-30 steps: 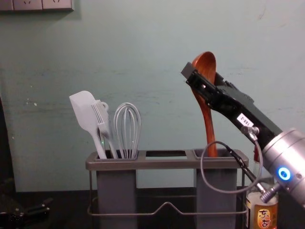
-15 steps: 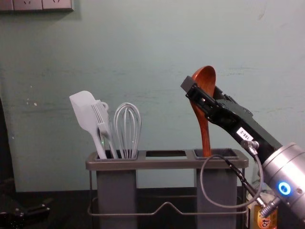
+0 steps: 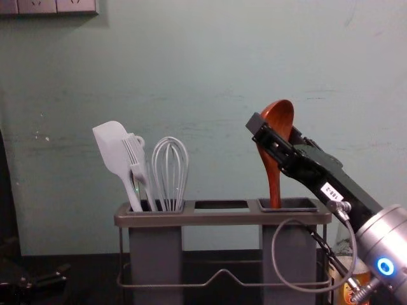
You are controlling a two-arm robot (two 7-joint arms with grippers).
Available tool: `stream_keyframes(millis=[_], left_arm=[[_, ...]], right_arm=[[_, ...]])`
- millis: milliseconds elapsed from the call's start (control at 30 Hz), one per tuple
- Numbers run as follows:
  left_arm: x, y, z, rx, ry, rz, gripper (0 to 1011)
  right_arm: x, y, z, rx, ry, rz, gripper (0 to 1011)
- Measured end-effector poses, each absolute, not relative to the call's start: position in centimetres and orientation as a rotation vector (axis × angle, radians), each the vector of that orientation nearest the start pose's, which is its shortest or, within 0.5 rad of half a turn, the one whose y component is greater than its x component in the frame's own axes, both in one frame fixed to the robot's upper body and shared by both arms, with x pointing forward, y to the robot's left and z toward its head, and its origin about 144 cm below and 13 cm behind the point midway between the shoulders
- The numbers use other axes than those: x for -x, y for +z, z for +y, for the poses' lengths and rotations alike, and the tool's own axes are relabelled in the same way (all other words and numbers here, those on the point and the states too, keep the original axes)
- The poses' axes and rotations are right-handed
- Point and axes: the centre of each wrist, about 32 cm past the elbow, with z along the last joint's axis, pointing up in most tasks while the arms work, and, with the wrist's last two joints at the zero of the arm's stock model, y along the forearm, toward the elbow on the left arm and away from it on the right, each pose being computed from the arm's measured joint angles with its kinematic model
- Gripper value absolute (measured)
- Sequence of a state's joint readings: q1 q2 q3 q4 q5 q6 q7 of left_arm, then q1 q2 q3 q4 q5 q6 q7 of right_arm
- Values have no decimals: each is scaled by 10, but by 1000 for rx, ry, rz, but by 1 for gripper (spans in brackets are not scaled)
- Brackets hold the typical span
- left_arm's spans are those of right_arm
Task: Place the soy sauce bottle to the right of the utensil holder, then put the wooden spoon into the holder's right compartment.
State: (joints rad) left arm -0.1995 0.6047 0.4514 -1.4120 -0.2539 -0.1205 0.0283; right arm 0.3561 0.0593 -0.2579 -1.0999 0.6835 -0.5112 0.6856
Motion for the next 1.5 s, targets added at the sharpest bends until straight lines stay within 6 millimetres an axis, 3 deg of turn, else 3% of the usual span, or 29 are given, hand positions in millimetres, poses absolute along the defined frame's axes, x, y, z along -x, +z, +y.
stream_keyframes(millis=[933,1167,1500], left_arm=[[-489,1140,310,-304,1248,-285,1012],[-489,1140,310,-304,1248,-285,1011],[-489,1140,310,-304,1248,-285,1011]], right_arm=[[-543,1115,-183,-652,-841,-36,841],[-543,1114,-183,-655,-843,-37,997],[-541,1117,-183,-658,-845,-44,1002]])
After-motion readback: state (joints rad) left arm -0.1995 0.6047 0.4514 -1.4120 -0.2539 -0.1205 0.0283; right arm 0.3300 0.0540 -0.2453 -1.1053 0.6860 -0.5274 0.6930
